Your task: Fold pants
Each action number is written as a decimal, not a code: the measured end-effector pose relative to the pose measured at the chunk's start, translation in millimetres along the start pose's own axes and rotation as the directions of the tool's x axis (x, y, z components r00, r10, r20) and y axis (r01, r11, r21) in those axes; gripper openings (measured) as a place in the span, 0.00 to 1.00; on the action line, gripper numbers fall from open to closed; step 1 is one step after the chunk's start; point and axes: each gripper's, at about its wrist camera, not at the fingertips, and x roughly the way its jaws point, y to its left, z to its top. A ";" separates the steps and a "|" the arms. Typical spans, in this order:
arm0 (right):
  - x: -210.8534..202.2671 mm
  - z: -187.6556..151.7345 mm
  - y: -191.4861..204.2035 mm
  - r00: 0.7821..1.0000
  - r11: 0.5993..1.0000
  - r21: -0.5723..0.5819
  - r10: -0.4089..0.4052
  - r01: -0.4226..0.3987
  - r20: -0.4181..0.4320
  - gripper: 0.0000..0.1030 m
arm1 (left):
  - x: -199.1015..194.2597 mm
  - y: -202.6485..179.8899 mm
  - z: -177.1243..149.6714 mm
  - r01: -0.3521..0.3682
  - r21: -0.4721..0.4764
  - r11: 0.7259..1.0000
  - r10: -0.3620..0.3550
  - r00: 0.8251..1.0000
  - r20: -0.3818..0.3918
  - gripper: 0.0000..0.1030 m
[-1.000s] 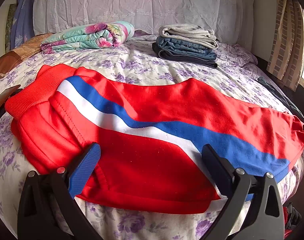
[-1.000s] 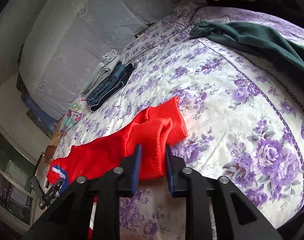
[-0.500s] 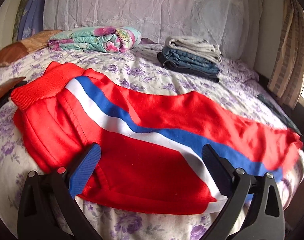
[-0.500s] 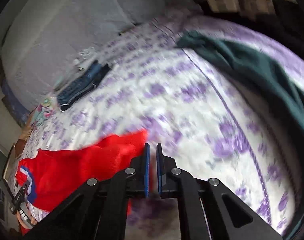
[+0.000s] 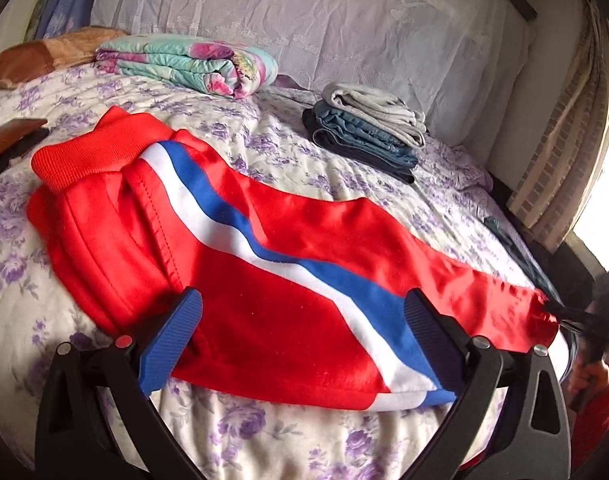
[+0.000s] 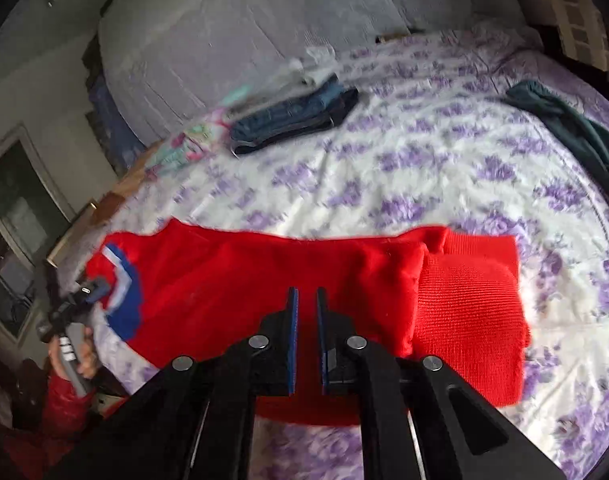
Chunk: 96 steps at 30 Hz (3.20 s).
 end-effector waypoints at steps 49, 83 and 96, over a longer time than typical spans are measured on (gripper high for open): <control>211.3 103.2 211.7 0.985 0.942 -0.300 0.114 -0.148 -0.129 0.04 | 19.9 -26.8 -14.6 -0.073 0.150 0.986 0.072 0.997 0.008 0.95; 79.3 25.8 124.5 0.977 0.973 -0.091 0.213 -0.212 0.005 0.77 | 42.3 1.6 35.7 -0.329 0.201 0.923 0.335 0.942 0.003 0.95; -47.4 -34.0 7.9 0.997 0.964 0.255 0.075 -0.081 0.031 0.84 | 37.5 -4.8 31.5 -0.333 0.217 0.918 0.338 0.941 0.015 0.95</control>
